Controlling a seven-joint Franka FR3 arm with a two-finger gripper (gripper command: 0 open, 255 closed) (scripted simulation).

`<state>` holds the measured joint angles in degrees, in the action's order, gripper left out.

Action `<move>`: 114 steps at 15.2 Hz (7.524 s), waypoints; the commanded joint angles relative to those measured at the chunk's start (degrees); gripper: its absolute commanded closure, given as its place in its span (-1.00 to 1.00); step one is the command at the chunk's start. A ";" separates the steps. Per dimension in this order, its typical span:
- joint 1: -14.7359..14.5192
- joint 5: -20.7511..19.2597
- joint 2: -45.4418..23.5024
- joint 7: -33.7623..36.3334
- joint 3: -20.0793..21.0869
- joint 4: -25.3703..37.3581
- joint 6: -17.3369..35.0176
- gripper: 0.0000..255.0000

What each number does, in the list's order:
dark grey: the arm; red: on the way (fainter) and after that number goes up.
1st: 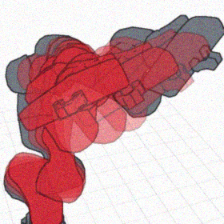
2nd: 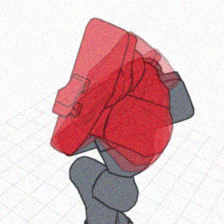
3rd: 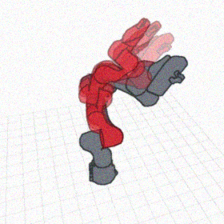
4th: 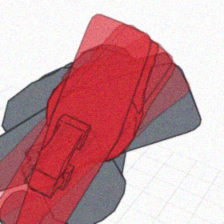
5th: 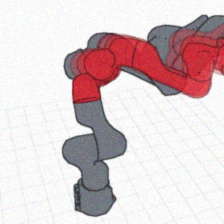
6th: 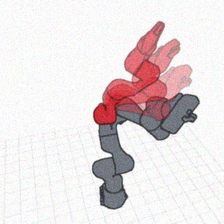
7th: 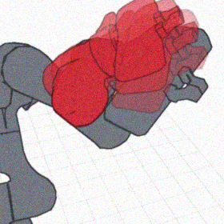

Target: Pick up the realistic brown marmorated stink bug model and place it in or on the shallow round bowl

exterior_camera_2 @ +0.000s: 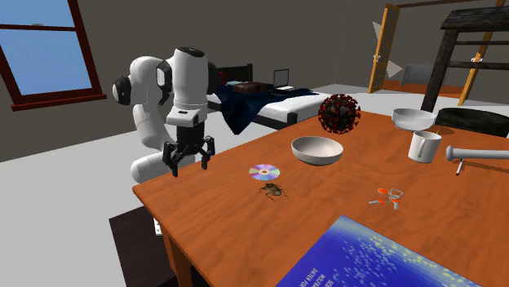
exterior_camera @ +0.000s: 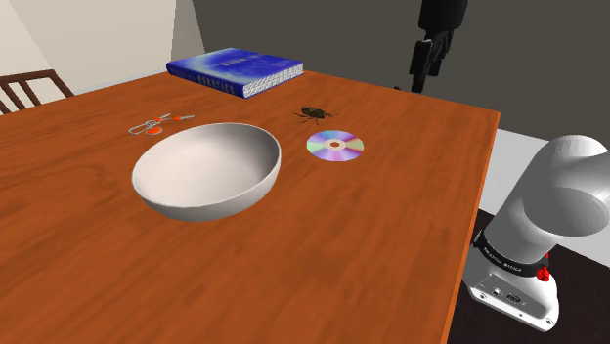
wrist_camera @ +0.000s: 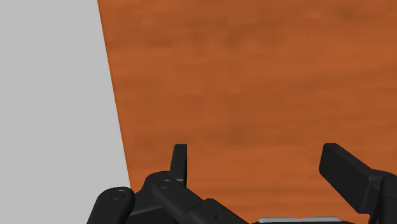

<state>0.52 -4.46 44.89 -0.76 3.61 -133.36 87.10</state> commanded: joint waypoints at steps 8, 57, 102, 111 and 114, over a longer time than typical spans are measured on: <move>-0.84 5.41 -11.28 9.04 5.60 6.48 4.99 -1.00; -1.72 7.91 -35.31 24.63 13.87 29.46 7.71 1.00; -21.98 -4.58 -62.38 58.78 29.46 64.42 -2.92 1.00; -20.73 -3.57 -60.59 58.45 29.38 58.25 1.66 1.00; -20.73 -3.57 -60.59 58.45 29.38 58.25 1.65 1.00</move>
<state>-20.22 -8.04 -15.71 57.69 32.98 -75.09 88.74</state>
